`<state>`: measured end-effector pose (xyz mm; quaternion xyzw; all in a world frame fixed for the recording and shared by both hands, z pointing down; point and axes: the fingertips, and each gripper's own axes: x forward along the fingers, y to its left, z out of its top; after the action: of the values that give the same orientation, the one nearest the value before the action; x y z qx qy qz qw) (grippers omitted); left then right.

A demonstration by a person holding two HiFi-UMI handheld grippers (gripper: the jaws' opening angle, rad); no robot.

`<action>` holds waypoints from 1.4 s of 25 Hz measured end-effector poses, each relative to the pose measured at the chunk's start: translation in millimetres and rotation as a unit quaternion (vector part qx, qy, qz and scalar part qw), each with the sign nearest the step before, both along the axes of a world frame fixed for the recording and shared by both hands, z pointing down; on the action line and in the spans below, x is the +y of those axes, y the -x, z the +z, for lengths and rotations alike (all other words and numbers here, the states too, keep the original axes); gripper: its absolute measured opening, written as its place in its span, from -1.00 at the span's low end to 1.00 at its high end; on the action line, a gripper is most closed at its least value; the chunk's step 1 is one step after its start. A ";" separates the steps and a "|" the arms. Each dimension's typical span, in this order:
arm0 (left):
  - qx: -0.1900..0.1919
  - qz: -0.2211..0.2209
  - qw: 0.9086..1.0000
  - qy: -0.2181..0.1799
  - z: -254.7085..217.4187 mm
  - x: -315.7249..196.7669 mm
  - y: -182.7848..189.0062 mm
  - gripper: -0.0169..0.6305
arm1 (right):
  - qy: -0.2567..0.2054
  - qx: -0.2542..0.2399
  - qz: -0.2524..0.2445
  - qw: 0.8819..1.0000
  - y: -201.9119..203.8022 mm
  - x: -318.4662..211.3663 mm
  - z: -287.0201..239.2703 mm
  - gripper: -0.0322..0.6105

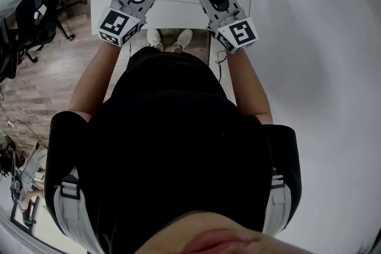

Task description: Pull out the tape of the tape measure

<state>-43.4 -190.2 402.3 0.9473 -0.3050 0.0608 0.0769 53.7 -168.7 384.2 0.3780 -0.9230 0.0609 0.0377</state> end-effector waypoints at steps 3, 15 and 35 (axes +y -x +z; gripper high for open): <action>-0.002 0.001 1.000 -0.004 -1.9 2.1 0.5 -0.77 | 0.003 -0.006 0.000 1.000 0.0 1.4 0.3 -0.89; 0.004 0.011 1.000 -0.027 -18.0 12.4 -10.3 -0.91 | -0.012 -0.007 -0.003 1.000 1.4 7.9 -12.3 -0.89; 0.008 0.011 0.999 -0.046 -41.4 12.8 -11.4 -0.91 | -0.027 -0.016 -0.004 1.000 5.8 3.1 -35.2 -0.89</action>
<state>-32.0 -177.4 360.9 0.9537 -0.2961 0.0396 0.0347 47.9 -165.7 349.0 0.3746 -0.9262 0.0421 0.0131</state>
